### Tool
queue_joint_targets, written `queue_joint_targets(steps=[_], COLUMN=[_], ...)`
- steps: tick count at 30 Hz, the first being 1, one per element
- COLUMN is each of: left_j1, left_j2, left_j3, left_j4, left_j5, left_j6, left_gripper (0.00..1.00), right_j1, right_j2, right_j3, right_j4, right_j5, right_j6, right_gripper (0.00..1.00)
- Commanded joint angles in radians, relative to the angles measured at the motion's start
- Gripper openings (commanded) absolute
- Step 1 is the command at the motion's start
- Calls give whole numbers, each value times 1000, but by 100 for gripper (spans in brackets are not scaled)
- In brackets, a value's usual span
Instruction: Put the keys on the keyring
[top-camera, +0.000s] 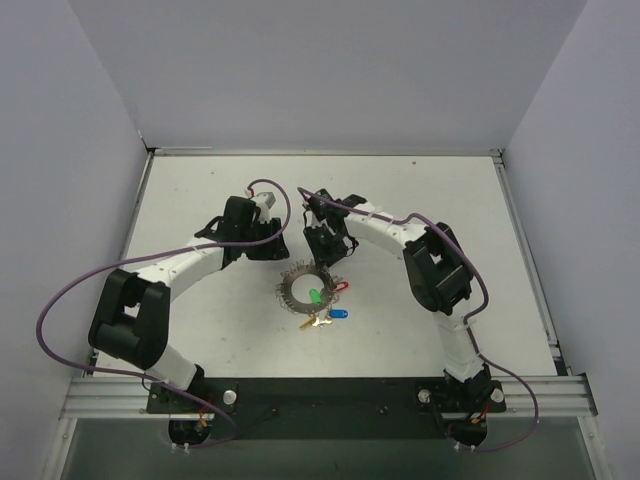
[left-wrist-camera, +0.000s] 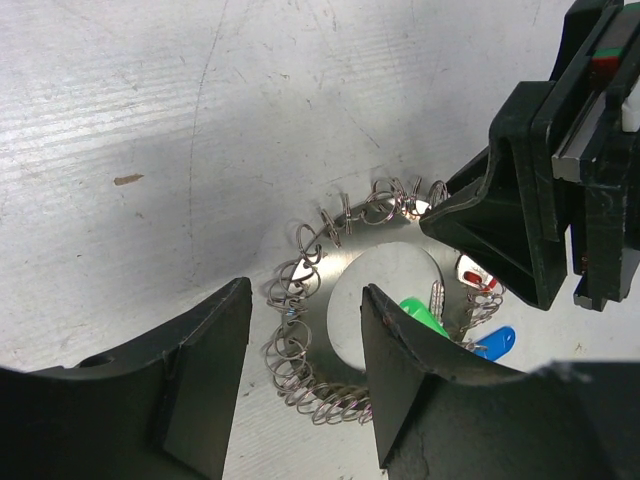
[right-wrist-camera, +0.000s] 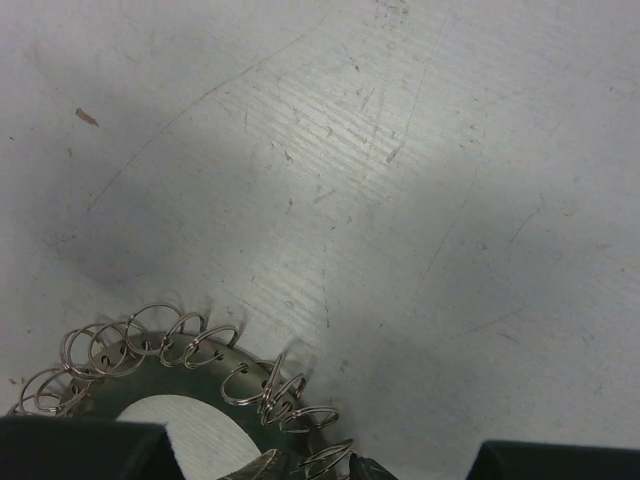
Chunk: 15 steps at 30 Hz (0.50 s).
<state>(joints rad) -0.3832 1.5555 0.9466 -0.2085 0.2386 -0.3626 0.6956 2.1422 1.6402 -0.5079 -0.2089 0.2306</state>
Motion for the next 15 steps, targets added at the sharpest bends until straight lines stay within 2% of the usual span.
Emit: queue_joint_targets(steps=[1,11,15], left_j1=[6,6,6], left_j2=[-14,-5,-6], left_j3=[7,6,3], left_j4=[4,1,0], left_j5=[18,22,22], left_j6=[7,10,10], left_gripper=[57,57,57], right_j1=[12,13,13], right_j2=[13,33,30], right_j3=[46,50,49], right_j4=[-49,-47,-49], right_j5=[-10,-17,-6], right_j6=[-8,-10,-8], right_gripper=[31,31,25])
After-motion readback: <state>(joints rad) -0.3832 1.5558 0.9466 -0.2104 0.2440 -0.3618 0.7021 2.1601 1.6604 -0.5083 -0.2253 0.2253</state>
